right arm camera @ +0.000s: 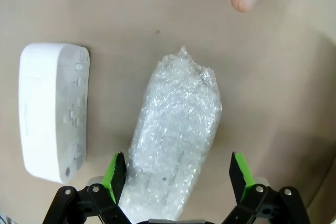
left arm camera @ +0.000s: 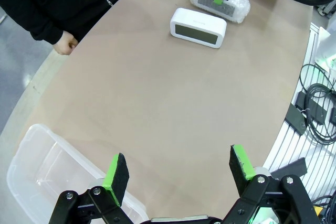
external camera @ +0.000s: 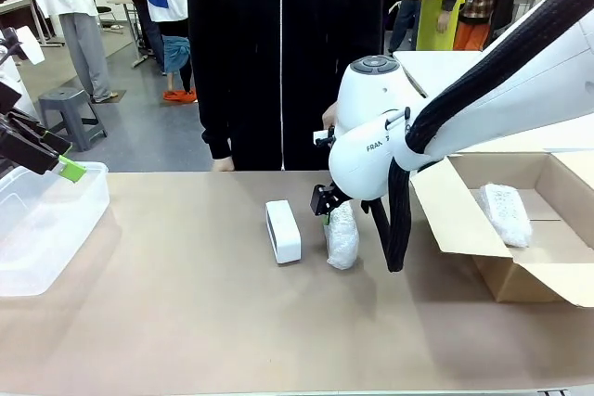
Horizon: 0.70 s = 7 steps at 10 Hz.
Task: Separate and place wrapped and unwrapped clocks.
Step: Pick up the Digital clock indicated by the person.
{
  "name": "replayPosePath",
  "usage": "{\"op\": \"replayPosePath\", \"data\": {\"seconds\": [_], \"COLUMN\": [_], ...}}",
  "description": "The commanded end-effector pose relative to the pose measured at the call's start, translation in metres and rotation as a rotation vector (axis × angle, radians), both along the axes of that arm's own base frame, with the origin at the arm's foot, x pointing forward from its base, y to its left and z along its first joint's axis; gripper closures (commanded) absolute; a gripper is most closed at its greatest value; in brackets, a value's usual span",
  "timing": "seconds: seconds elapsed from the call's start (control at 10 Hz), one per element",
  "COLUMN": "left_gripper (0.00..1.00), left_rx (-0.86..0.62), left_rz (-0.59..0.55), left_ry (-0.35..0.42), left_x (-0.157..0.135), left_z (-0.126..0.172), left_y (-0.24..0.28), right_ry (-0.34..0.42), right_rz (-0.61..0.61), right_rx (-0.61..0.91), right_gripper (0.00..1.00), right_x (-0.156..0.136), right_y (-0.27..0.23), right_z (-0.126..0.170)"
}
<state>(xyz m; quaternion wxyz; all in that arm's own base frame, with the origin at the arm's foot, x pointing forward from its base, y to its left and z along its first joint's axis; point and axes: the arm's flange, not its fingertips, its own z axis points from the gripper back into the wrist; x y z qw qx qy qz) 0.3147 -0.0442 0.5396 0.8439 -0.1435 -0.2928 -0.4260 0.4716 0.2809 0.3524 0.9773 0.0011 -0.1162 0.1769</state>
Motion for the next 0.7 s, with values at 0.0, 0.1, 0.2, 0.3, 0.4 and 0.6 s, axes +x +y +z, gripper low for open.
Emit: {"op": "replayPosePath", "data": {"seconds": [0.0,0.1,0.2,0.3,0.4,0.6], "left_gripper": [0.0,0.0,0.0,0.0,0.0,0.0], "left_rx": [-0.011,-0.011,-0.011,-0.011,-0.011,-0.011], "left_rz": [-0.017,-0.017,-0.017,-0.017,-0.017,-0.017], "left_ry": [-0.003,-0.003,-0.003,-0.003,-0.003,-0.003], "left_x": [0.0011,0.0011,0.0011,0.0011,0.0011,0.0011], "left_z": [-0.001,-0.001,-0.001,-0.001,-0.001,-0.001], "left_y": [0.0013,0.0013,0.0013,0.0013,0.0013,0.0013], "right_ry": [0.004,0.044,0.046,0.034,0.035,0.038], "right_rz": [-0.019,-0.039,-0.032,-0.021,-0.021,-0.009], "right_rx": [0.019,0.011,0.009,0.013,0.007,0.009], "right_gripper": [0.0,0.0,0.0,0.0,0.18,0.36], "right_x": [0.0067,0.0064,0.0055,0.006,0.0058,0.0063], "right_y": [0.0048,0.0056,0.0055,0.0055,0.0055,0.0061], "right_z": [-0.0085,-0.0101,-0.01,-0.0096,-0.0092,-0.0086]}}
